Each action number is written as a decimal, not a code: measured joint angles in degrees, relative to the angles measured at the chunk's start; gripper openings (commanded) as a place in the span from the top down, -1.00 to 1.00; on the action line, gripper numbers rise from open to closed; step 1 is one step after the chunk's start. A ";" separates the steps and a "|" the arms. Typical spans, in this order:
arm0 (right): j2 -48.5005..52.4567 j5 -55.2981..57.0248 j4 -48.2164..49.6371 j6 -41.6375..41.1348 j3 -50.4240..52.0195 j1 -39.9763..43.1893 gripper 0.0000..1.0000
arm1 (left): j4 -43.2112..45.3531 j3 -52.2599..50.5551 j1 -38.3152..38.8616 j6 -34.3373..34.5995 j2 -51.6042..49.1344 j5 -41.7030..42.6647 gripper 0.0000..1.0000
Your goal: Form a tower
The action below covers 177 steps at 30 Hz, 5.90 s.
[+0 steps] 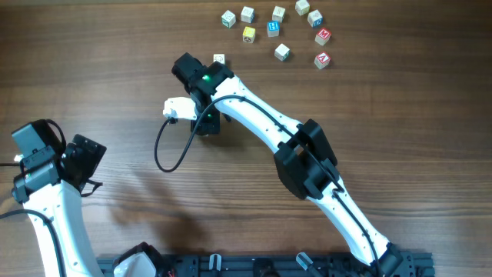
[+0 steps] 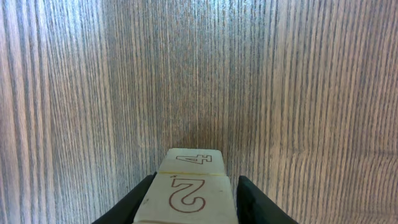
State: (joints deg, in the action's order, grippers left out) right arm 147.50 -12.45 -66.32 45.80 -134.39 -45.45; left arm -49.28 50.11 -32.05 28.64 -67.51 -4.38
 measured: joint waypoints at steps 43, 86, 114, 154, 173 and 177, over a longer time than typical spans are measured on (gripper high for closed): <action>-18.49 1.62 -17.22 -22.49 -0.02 0.96 -0.99 | 0.00 0.00 0.00 0.00 0.00 0.00 -1.00; -57.44 22.18 -25.86 -58.53 -0.02 23.87 -1.00 | 0.00 0.00 0.00 0.00 0.00 0.00 -1.00; -96.89 42.27 -14.64 -62.93 43.28 23.71 -1.00 | -0.04 0.00 0.00 0.00 0.00 0.00 -1.00; -146.62 10.80 66.23 -58.47 134.05 53.53 -1.00 | 0.00 0.00 0.00 0.00 0.00 0.00 -1.00; -146.62 10.51 66.23 -55.95 134.05 53.53 -0.99 | 0.00 0.00 0.00 0.00 0.00 0.00 -1.00; -146.62 10.51 66.23 -55.95 134.05 53.53 -1.00 | 0.00 0.00 0.00 0.00 0.00 0.00 -1.00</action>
State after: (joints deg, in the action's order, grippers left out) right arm 0.89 -1.93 -0.10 -10.15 -0.34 8.08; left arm -49.28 50.11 -32.05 28.64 -67.51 -4.38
